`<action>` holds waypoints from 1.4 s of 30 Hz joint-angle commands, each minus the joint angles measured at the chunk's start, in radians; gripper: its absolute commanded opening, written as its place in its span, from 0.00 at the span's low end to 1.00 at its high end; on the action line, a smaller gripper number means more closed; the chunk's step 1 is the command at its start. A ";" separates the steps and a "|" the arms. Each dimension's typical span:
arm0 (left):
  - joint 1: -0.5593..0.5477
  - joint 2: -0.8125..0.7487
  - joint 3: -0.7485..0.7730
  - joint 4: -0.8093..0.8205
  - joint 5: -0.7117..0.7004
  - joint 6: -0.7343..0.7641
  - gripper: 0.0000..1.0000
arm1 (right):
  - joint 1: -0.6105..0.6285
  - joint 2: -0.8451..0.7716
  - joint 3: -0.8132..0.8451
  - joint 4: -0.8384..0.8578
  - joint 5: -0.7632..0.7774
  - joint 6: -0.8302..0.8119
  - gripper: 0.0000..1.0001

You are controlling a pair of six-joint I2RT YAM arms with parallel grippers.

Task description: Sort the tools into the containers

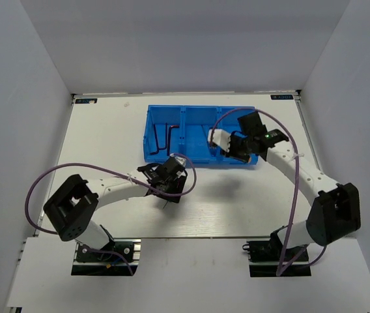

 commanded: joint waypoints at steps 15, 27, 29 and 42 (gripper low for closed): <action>-0.006 0.109 0.050 0.051 -0.085 -0.002 0.49 | -0.172 0.472 0.569 -0.069 -0.002 0.331 0.58; -0.067 0.038 0.366 0.122 0.195 0.170 0.00 | -0.296 0.100 0.224 0.013 0.068 0.695 0.00; -0.057 0.095 0.462 0.122 0.206 0.199 0.00 | -0.316 0.037 0.136 0.027 0.119 0.727 0.00; -0.024 0.873 1.482 -0.070 0.154 0.219 0.36 | -0.440 -0.232 -0.086 0.014 0.072 0.792 0.05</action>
